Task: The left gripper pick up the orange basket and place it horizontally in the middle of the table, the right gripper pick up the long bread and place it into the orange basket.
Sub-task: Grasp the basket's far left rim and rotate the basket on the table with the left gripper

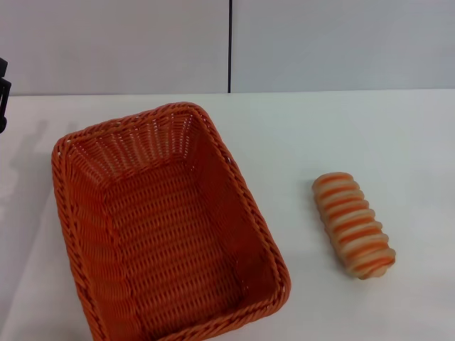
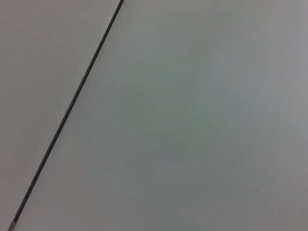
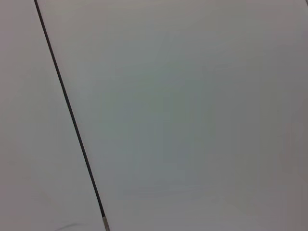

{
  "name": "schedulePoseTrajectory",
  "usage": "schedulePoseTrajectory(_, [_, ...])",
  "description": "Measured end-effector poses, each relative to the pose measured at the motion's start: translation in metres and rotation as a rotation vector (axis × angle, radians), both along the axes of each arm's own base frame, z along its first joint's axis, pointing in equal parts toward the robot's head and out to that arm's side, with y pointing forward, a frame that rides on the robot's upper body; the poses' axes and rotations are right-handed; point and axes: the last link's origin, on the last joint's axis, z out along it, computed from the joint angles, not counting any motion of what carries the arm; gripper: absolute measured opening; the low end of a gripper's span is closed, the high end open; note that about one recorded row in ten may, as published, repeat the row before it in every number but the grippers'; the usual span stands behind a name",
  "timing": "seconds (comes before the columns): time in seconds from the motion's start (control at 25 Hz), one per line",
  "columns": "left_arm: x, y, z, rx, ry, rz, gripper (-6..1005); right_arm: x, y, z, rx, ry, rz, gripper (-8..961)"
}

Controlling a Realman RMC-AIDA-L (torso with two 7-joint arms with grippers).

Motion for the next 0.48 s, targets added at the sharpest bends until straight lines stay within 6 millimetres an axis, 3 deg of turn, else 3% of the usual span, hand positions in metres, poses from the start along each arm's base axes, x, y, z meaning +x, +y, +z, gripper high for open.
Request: schedulePoseTrajectory(0.48, [-0.0009,-0.0015,-0.0005,-0.003,0.000,0.003,562,0.0002,0.0000,-0.0001,0.000,0.000,-0.001,650])
